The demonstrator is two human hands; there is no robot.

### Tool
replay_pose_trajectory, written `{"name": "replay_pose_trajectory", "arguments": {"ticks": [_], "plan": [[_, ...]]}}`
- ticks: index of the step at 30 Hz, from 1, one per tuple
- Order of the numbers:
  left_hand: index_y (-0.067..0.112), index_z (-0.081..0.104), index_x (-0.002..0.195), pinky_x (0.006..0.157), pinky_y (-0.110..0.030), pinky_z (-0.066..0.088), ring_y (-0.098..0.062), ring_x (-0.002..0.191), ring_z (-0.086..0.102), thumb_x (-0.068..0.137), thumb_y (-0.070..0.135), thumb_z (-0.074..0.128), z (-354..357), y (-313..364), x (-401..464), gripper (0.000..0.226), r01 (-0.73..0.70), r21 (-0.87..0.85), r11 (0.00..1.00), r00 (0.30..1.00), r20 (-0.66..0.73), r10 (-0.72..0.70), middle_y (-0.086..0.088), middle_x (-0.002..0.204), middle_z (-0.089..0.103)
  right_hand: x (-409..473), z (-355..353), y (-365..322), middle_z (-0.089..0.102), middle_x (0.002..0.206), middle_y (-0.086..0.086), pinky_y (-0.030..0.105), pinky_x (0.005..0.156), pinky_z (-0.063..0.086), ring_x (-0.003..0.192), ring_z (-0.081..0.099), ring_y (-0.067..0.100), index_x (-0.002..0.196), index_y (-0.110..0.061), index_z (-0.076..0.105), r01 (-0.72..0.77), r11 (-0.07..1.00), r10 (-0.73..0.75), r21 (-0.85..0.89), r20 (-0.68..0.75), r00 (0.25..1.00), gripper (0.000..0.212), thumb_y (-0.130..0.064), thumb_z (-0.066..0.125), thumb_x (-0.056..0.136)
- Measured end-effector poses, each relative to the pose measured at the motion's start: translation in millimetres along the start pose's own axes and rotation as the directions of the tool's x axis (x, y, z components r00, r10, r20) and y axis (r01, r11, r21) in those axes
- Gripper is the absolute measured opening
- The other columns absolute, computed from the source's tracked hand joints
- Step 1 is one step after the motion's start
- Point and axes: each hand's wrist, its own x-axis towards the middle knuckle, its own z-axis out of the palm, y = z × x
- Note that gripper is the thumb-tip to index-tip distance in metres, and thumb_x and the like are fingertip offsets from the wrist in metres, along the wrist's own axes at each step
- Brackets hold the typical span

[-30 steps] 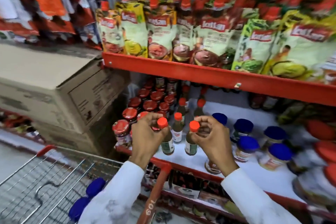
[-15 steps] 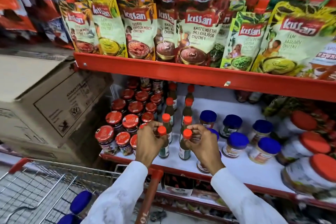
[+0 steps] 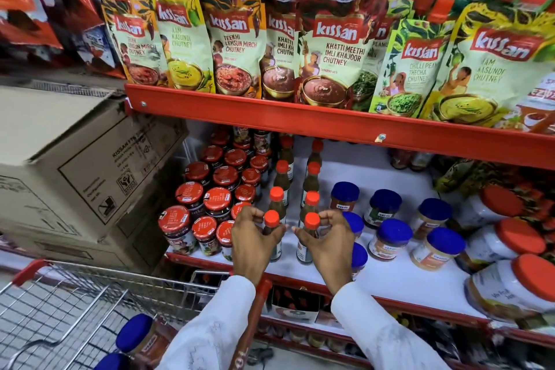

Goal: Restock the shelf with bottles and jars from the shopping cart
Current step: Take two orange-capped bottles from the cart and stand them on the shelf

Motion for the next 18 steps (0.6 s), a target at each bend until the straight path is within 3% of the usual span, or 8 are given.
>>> {"name": "replay_pose_trajectory", "arguments": {"ticks": [4,9,14,16,18], "plan": [[0.021,0.062,0.084,0.064,-0.023,0.054,0.001,0.068,0.062,0.064,0.029,0.09,-2.4,4.5,-0.1,0.035,0.038,-0.075,0.996,0.999,-0.001,-0.038,0.01,0.074,0.068,2.1,4.2,1.0,0.073,0.085,-0.001,0.036,0.077,0.06,0.076,0.066,0.008,0.09,-0.018,0.066,-0.037,0.998,0.038,0.044,-0.019,0.999,0.031,-0.024,0.087,0.068],[0.026,0.068,0.087,0.065,-0.016,0.054,0.002,0.068,0.068,0.067,0.023,0.089,-13.4,4.3,5.6,0.029,-0.004,-0.067,0.998,0.998,0.066,0.008,0.013,0.073,0.071,1.7,1.0,7.3,0.076,0.094,-0.002,0.035,0.082,0.061,0.085,0.07,0.011,0.103,-0.019,0.069,0.005,0.999,-0.007,0.041,0.037,0.999,0.034,-0.019,0.084,0.072],[0.019,0.072,0.102,0.078,-0.026,0.061,-0.002,0.08,0.071,0.073,0.01,0.082,-20.4,-1.6,13.3,0.033,-0.04,-0.05,0.998,0.984,0.174,0.048,0.007,0.087,0.076,0.2,-0.7,5.5,0.075,0.095,-0.008,0.027,0.082,0.059,0.087,0.069,0.004,0.109,-0.021,0.069,0.037,0.998,-0.042,0.052,0.093,0.995,0.036,-0.02,0.082,0.075],[0.019,0.071,0.106,0.079,-0.021,0.059,-0.003,0.083,0.07,0.075,0.004,0.079,-22.4,-0.9,14.9,0.035,-0.051,-0.057,0.997,0.976,0.207,0.062,0.007,0.089,0.074,-0.8,-0.7,4.2,0.075,0.096,-0.009,0.025,0.083,0.058,0.088,0.068,0.003,0.109,-0.023,0.069,0.043,0.998,-0.048,0.044,0.111,0.993,0.036,-0.018,0.081,0.076],[0.018,0.07,0.108,0.074,-0.006,0.053,0.001,0.083,0.068,0.077,-0.001,0.075,-23.8,0.8,16.2,0.037,-0.06,-0.06,0.996,0.969,0.236,0.072,0.008,0.088,0.071,-1.9,-0.8,3.7,0.073,0.095,-0.011,0.021,0.082,0.056,0.087,0.067,0.001,0.108,-0.025,0.068,0.047,0.998,-0.05,0.033,0.121,0.991,0.036,-0.015,0.08,0.076]]}}
